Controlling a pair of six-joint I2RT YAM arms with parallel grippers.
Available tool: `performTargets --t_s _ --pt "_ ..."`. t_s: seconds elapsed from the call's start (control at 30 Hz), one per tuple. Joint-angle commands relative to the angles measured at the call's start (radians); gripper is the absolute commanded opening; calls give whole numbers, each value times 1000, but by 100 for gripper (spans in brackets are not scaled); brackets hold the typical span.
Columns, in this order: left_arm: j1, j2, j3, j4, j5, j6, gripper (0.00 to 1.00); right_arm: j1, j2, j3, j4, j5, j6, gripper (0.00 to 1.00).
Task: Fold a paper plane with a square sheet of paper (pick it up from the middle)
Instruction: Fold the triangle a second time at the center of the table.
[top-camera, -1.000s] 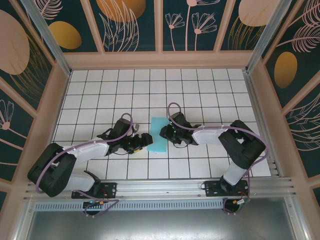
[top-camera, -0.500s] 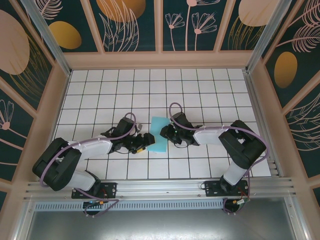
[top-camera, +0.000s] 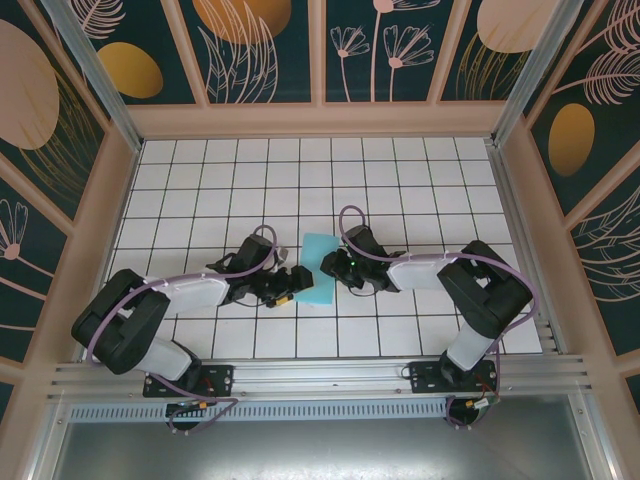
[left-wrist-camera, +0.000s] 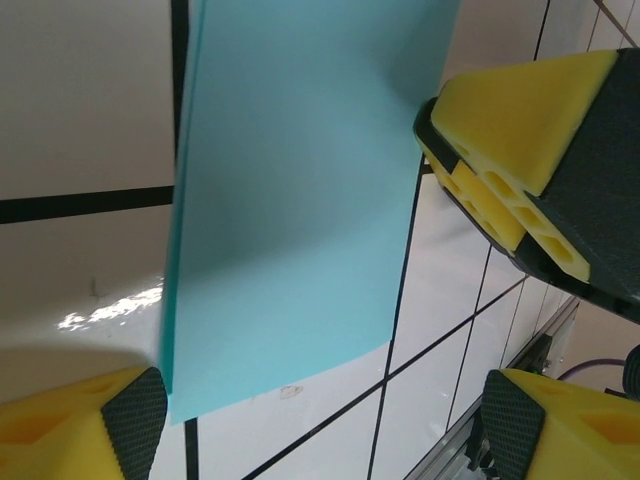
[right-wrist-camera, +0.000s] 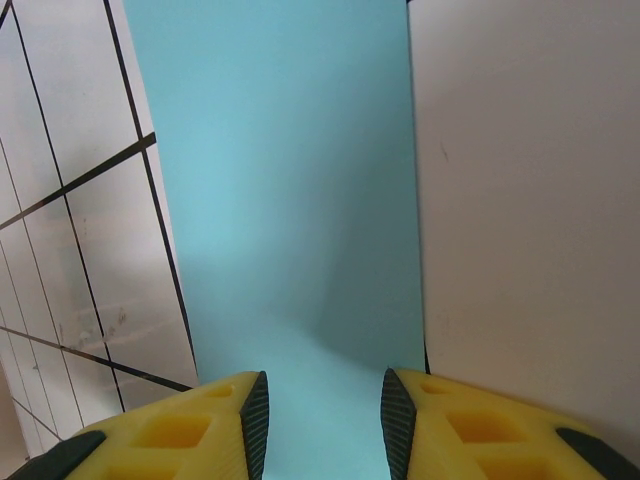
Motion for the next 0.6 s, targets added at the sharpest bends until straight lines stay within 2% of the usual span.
performTargets --t_s 0.0,0.37,0.5,0.57 --pt "-9 15 26 38 35 -12 84 -7 42 -47 -76 28 9 39" --pt "-10 16 13 138 49 -42 82 -6 36 -51 -46 -10 -5 37" --pt "-11 27 12 175 64 -50 79 -11 16 -38 -29 -42 -43 23" --pt "-10 28 10 176 62 -46 76 -13 -5 -30 -20 -55 -62 20"
